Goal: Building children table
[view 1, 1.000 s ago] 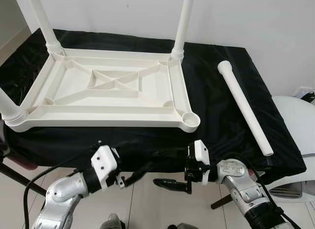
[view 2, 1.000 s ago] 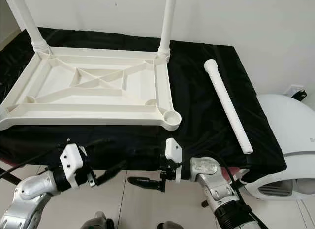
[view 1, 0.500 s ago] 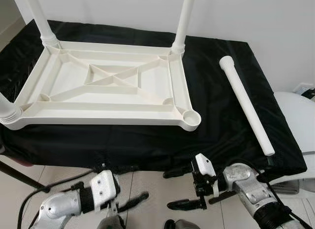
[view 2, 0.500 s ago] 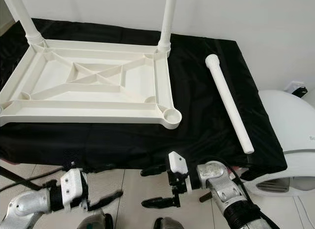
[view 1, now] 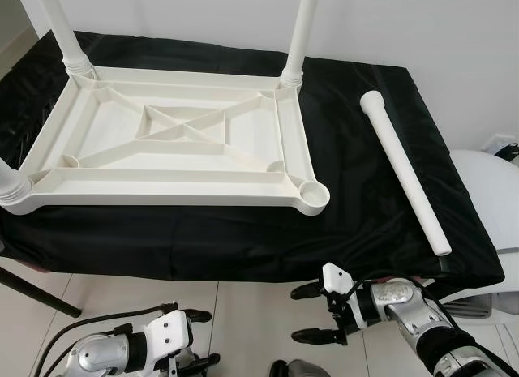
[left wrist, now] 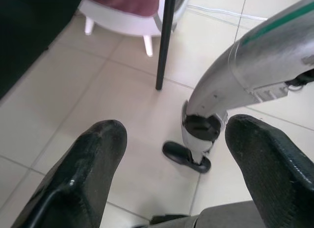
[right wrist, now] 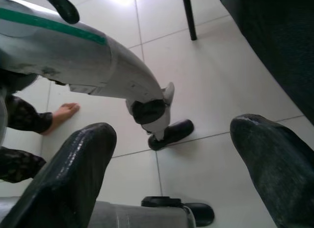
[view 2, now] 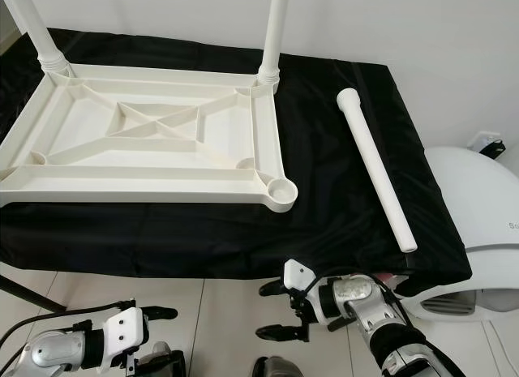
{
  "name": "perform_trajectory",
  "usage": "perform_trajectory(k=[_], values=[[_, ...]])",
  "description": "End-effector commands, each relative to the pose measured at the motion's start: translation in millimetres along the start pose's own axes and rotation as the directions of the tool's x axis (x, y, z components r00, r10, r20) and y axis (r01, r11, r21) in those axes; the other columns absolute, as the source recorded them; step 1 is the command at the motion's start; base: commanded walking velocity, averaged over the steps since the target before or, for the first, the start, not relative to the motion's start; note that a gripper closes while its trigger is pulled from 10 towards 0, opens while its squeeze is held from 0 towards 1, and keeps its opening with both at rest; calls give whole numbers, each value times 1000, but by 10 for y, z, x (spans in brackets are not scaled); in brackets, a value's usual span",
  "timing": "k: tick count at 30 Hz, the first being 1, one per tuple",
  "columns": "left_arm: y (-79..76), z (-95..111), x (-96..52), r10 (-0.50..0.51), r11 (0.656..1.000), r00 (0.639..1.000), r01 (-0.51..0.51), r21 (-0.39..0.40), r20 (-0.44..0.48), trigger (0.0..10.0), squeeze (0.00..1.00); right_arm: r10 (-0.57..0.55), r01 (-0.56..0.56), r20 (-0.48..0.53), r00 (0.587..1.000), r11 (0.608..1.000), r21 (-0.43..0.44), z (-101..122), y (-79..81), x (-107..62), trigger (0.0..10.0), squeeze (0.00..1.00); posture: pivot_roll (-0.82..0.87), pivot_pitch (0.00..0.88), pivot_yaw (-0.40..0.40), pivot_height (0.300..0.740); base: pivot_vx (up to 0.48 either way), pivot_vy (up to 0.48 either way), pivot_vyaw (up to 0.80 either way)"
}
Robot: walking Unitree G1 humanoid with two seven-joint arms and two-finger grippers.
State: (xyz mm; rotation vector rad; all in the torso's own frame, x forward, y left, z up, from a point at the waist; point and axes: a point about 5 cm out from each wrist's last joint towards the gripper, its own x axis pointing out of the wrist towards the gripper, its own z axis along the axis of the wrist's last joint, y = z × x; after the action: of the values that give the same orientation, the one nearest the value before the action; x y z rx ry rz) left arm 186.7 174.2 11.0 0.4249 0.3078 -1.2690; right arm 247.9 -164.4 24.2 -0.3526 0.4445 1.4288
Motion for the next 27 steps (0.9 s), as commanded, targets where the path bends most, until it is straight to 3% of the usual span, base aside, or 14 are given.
perform_trajectory(k=[1, 8, 12, 14, 18, 27], values=[[32, -74, 22, 91, 995, 996, -91, -27, -21, 10000, 0, -29, 29, -11, 1000, 1000, -1, -15, -27, 22, 10000, 0, 82, 128, -37, 740, 0, 0, 0], [325, -89, 162, 269, 951, 963, -268, -155, -18, 10000, 0, -93, 93, 36, 995, 996, 7, 99, -109, 258, 10000, 0, 110, 124, -45, 740, 0, 0, 0], [390, -105, 203, 321, 927, 947, -320, -195, -27, 10000, 0, -90, 90, 20, 996, 996, 4, 88, -88, 340, 10000, 0, 117, 120, -47, 740, 0, 0, 0], [423, -180, 226, 376, 895, 924, -382, -233, -71, 10000, 0, -116, 116, -17, 993, 993, 13, 40, -82, 394, 10000, 0, 120, 117, -55, 740, 0, 0, 0], [423, -313, 218, 436, 840, 887, -462, -284, -154, 10000, 0, -168, 170, -54, 984, 984, 46, -56, -57, 416, 10000, 0, 122, 118, -57, 740, 0, 0, 0], [300, -454, 178, 429, 816, 878, -478, -326, -214, 10000, 0, -188, 194, -62, 980, 975, 108, -264, 75, 284, 10000, 0, 93, 146, -42, 740, 0, 0, 0]])
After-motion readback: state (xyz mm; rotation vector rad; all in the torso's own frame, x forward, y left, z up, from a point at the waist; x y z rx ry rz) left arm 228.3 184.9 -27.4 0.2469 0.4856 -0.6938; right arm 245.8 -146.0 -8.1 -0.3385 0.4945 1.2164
